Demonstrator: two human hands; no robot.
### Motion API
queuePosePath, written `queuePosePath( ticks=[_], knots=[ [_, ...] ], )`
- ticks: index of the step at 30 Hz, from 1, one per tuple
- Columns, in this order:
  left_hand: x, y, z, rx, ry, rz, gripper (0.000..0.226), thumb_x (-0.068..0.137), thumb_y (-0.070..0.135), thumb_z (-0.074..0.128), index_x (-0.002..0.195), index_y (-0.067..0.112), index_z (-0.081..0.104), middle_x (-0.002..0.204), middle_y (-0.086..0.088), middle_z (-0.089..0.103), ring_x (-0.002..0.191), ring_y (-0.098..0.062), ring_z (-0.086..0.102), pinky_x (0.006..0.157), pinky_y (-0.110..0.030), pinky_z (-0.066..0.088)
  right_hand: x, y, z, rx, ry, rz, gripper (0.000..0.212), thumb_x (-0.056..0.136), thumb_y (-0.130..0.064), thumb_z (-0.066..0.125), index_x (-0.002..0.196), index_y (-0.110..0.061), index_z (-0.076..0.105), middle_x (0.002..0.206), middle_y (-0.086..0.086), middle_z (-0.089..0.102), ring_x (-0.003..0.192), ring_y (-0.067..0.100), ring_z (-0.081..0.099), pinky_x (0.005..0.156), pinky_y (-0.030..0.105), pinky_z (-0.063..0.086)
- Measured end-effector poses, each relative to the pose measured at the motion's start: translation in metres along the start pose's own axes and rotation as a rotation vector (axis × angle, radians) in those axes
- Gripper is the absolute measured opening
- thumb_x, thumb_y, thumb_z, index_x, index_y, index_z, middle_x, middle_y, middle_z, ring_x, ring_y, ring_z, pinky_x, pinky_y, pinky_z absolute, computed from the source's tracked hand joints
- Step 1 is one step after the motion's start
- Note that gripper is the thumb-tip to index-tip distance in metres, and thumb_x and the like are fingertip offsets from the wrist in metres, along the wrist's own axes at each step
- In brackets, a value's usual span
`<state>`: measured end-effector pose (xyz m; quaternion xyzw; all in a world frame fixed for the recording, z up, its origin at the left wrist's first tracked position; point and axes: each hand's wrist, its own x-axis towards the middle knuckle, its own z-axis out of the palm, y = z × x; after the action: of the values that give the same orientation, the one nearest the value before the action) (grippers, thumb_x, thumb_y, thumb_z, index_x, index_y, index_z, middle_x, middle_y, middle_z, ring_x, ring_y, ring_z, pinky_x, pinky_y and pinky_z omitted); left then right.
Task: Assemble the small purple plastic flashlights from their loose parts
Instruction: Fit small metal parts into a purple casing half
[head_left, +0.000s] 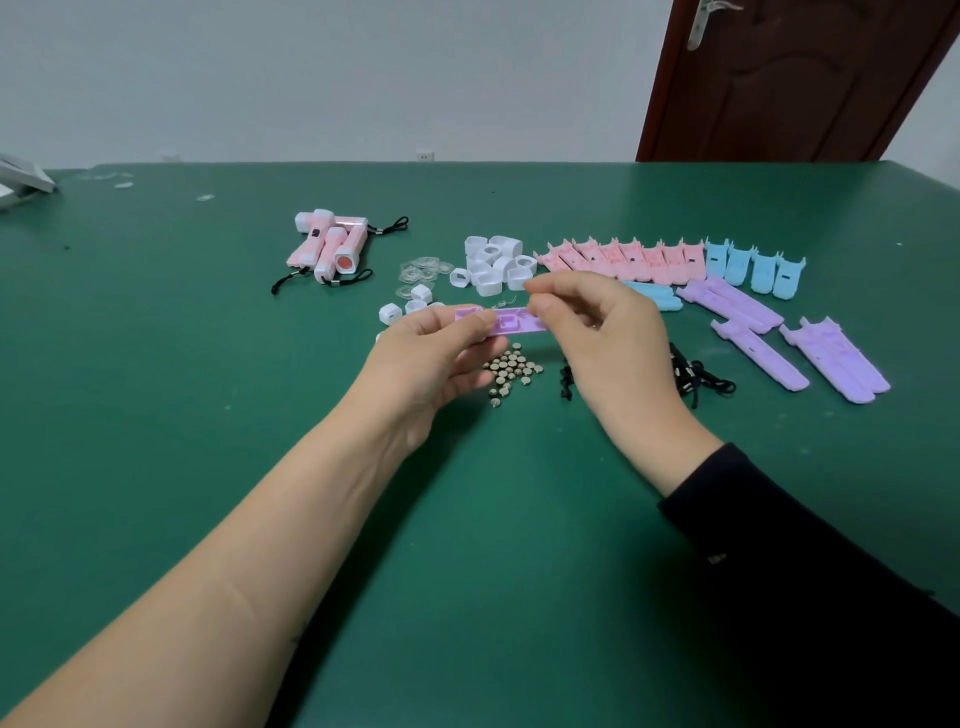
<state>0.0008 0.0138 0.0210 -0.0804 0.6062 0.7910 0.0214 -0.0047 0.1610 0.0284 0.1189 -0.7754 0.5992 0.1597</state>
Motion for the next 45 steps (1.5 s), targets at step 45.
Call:
queuePosePath(
  ticks=[45],
  knots=[
    [-0.013, -0.002, 0.009, 0.608, 0.161, 0.543, 0.011, 0.086, 0.018, 0.071, 0.086, 0.026, 0.064, 0.083, 0.012, 0.071, 0.081, -0.006, 0.068, 0.071, -0.019, 0.052, 0.006, 0.0, 0.007, 1.14, 0.032, 0.928, 0.039, 0.105, -0.02, 0.034, 0.123, 0.012, 0.047, 0.118, 0.028, 0.06, 0.104, 0.037, 0.064, 0.078, 0.038, 0.052]
  ],
)
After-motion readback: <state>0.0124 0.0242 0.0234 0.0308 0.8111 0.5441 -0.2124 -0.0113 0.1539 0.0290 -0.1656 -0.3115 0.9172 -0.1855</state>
